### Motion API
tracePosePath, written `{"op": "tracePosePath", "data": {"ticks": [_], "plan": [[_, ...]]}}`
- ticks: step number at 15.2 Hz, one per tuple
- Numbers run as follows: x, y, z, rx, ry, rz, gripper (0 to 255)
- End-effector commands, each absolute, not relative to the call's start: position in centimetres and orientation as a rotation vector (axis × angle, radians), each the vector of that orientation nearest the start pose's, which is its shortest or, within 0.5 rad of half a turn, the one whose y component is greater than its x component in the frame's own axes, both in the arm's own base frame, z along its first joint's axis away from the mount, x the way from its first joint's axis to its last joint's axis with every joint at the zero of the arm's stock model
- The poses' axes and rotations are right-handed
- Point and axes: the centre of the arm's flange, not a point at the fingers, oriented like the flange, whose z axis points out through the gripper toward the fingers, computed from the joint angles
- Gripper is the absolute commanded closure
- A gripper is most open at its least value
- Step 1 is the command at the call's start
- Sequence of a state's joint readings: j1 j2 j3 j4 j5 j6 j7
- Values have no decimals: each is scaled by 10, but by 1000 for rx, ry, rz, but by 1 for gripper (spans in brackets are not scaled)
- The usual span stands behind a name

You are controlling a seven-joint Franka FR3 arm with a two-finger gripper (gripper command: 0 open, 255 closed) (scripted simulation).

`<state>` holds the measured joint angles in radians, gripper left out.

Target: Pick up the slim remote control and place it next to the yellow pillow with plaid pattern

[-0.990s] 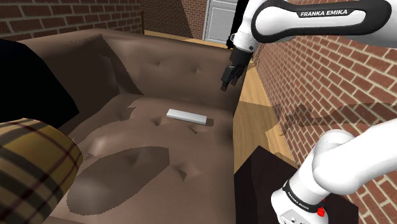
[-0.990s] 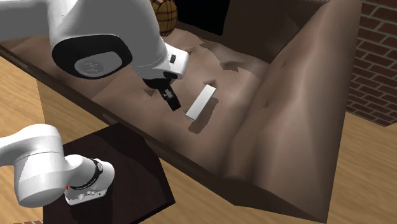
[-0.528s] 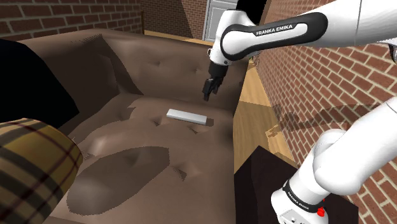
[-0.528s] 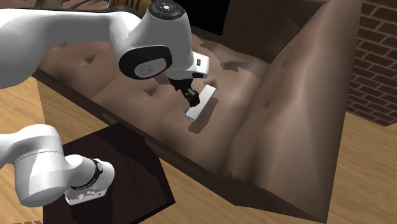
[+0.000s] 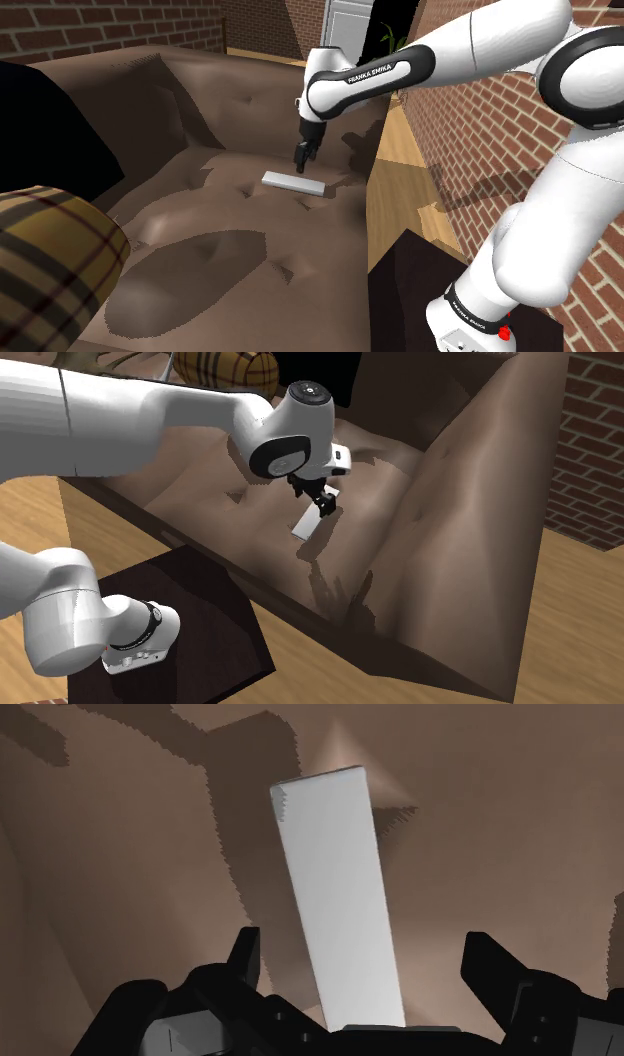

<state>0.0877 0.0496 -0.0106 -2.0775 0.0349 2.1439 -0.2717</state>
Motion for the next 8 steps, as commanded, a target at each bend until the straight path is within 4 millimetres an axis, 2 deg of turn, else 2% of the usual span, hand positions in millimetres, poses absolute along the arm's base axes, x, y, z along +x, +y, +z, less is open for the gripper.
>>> {"op": "tracePosePath", "data": {"ticks": [1, 3, 8], "plan": [[573, 55, 387, -3067, -559, -12, 0], [590, 64, 367, -3063, -606, 7, 0], [591, 65, 345, -3062, -609, 8, 0]]}}
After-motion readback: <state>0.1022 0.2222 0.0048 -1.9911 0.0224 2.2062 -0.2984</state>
